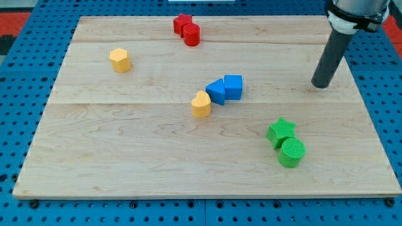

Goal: Move the green star and green circle towards the top center

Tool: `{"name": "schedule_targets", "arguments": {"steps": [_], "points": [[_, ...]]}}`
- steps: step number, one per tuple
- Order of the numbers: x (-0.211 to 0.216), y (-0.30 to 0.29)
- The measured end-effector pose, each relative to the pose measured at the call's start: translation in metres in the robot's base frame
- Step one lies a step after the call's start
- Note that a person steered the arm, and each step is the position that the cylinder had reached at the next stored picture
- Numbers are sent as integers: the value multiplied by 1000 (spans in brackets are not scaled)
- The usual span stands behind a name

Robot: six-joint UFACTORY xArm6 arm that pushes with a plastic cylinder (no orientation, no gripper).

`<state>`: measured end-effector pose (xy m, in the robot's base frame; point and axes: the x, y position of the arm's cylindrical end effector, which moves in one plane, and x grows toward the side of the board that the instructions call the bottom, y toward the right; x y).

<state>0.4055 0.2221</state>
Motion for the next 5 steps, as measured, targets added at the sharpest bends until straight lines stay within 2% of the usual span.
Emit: {"name": "schedule_targets", "arguments": {"steps": [2,3,5], "points": [[24,0],[101,3],[175,14]]}}
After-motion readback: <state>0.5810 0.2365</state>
